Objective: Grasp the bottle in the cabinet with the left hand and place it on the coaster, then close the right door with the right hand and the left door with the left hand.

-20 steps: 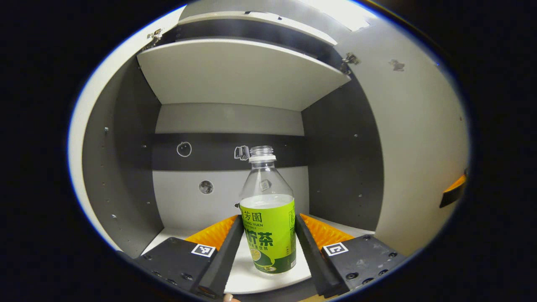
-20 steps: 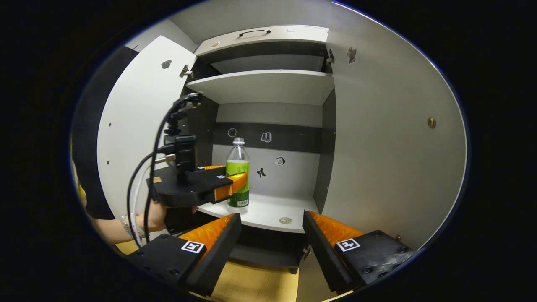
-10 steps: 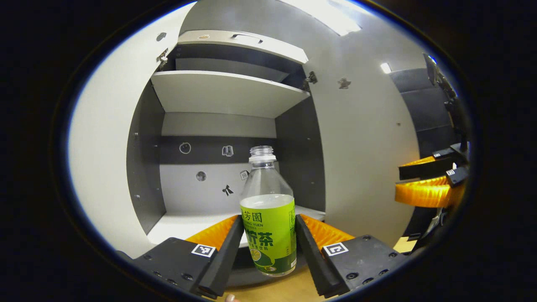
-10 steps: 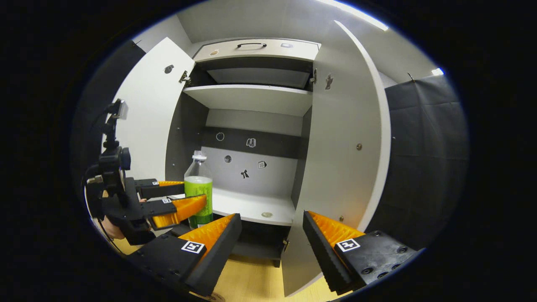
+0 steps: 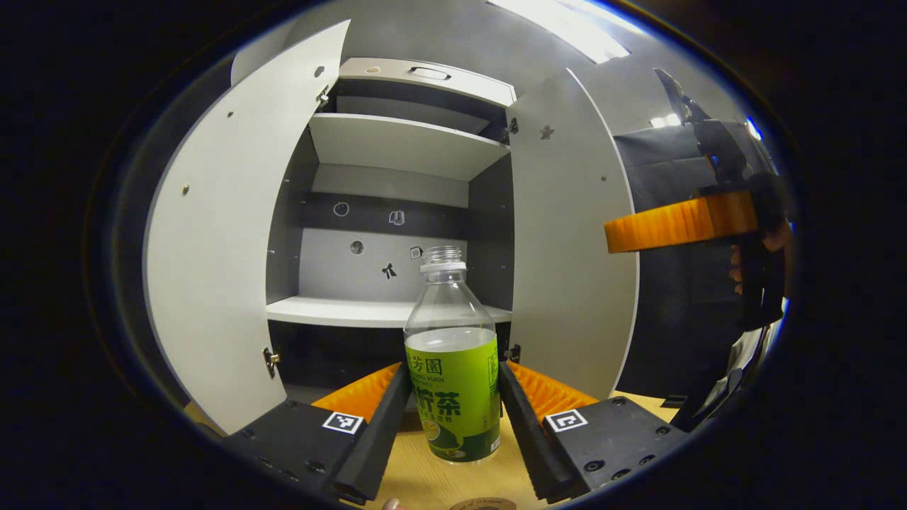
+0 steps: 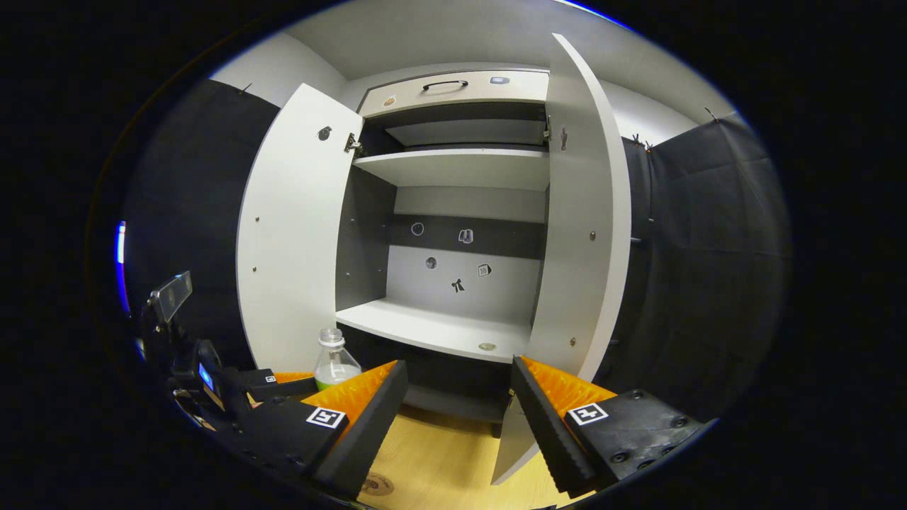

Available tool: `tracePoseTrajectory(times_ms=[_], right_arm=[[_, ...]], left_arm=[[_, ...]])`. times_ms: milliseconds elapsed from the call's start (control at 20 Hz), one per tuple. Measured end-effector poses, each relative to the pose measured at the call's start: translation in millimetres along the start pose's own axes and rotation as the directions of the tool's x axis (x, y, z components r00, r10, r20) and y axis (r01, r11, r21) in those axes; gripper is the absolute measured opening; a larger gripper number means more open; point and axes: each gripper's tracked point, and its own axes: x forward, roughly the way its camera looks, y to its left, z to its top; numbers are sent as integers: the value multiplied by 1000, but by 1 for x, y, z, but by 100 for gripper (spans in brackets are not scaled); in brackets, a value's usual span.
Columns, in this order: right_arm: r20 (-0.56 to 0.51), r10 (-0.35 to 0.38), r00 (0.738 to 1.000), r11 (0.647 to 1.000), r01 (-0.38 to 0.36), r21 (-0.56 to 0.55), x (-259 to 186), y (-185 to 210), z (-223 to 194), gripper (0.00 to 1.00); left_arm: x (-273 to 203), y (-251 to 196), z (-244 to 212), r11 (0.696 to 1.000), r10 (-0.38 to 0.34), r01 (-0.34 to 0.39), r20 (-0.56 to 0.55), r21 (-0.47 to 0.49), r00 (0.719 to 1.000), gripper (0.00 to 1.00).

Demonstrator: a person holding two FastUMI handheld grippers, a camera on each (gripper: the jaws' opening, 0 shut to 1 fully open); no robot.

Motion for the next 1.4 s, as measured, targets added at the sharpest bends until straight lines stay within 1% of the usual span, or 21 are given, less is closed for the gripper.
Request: tracePoseTrajectory(times_ms=[100, 250, 300, 400, 500, 600, 750, 900, 1050, 1250, 1400], right_arm=[[-31, 34, 999, 999, -34, -17, -8, -1, -14, 98], [-28, 66, 997, 998, -66, -18, -19, -1, -20, 98], [-32, 75, 997, 997, -76, -16, -21, 0, -24, 98], [-51, 92, 994, 996, -92, 0, -23, 1, -35, 98], [-74, 105, 992, 994, -102, 39, -26, 3, -47, 98], [-92, 113, 989, 992, -107, 71, -26, 3, -60, 98], [-131, 110, 985, 992, -100, 78, -18, -3, -82, 98], [-151, 119, 981, 989, -104, 103, -8, -5, -97, 98], [-173, 122, 977, 990, -107, 92, 1, -5, -110, 98], [-199, 142, 970, 989, -132, 66, 7, -2, -126, 98], [-212, 161, 964, 986, -145, 86, 7, 0, -136, 99]], left_arm=[[-18, -14, -21, 1000, 19, -18, -20, 21, 1000, 78], [-38, -31, -50, 999, 30, -31, -37, -19, 999, 78], [-41, -33, -61, 999, 40, -41, -47, -14, 998, 78], [-47, -33, -82, 998, 56, -55, -66, 10, 996, 78], [-52, -31, -99, 998, 60, -60, -70, 0, 996, 78], [-51, -26, -114, 998, 65, -67, -72, -20, 995, 78], [-45, -18, -136, 996, 80, -83, -81, -31, 994, 79], [-41, -18, -157, 996, 69, -73, -90, -47, 994, 79], [-37, -20, -180, 997, 61, -66, -116, -35, 991, 78], [-34, -27, -190, 998, 50, -56, -121, -40, 991, 78], [-35, -34, -191, 999, 48, -51, -119, -19, 992, 78]])
